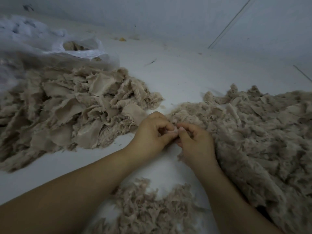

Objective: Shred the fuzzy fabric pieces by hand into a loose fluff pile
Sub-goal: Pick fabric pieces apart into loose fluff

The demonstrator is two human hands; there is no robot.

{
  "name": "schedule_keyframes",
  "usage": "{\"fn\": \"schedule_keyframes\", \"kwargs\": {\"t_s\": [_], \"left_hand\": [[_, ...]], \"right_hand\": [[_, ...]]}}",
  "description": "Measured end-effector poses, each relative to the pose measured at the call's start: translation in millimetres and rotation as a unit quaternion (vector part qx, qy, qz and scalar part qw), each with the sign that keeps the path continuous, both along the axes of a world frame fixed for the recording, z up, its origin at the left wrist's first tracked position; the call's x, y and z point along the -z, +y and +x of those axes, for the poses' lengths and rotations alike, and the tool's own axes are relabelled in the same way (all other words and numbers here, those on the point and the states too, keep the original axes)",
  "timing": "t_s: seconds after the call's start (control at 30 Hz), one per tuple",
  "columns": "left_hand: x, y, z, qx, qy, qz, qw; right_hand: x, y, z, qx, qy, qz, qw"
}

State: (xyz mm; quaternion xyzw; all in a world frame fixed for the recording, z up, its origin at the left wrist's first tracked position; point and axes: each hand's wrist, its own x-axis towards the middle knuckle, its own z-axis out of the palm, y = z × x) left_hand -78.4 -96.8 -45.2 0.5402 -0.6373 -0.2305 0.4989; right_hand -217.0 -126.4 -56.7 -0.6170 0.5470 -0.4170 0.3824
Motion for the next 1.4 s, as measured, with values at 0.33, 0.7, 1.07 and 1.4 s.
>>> {"fn": "schedule_keyframes", "kwargs": {"t_s": [0.33, 0.7, 1.07, 1.4], "left_hand": [[0, 8, -7, 0.063, 0.073, -0.063, 0.993], [-7, 18, 1, -0.032, 0.146, -0.086, 0.985], [-4, 17, 4, -0.084, 0.086, -0.132, 0.984], [1, 14, -1, 0.014, -0.180, -0.228, 0.957]], "right_hand": [[-7, 3, -2, -0.053, 0.095, -0.063, 0.992], [-8, 2, -4, -0.015, 0.154, -0.088, 0.984], [-8, 5, -3, 0.007, 0.016, -0.123, 0.992], [-8, 11, -1, -0.061, -0.092, -0.059, 0.992]]}}
